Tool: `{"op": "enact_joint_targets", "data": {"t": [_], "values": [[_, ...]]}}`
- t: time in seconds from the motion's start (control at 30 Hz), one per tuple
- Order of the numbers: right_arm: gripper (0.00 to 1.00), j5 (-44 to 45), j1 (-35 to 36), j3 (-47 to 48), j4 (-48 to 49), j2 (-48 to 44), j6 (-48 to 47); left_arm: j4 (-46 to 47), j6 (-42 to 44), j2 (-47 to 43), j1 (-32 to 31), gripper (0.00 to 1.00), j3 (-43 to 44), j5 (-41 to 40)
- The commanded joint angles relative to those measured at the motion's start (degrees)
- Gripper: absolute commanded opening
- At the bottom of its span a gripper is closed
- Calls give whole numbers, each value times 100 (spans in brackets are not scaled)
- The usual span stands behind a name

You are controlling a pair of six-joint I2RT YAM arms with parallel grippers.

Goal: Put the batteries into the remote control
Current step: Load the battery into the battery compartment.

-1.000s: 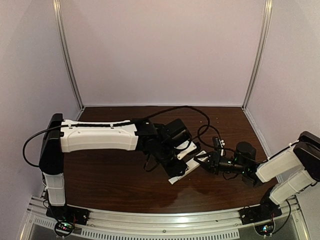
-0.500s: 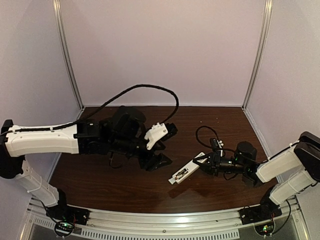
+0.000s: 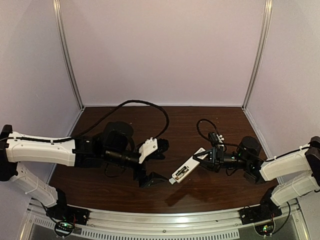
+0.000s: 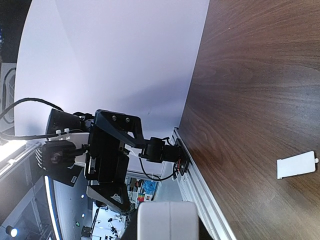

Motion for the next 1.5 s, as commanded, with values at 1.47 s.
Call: {"op": "enact_joint_targets", "data": {"t": [1.47], "values": [[0,-299,322,415,25,24,-218,544,-657,1262,118,69,602,939]]}}
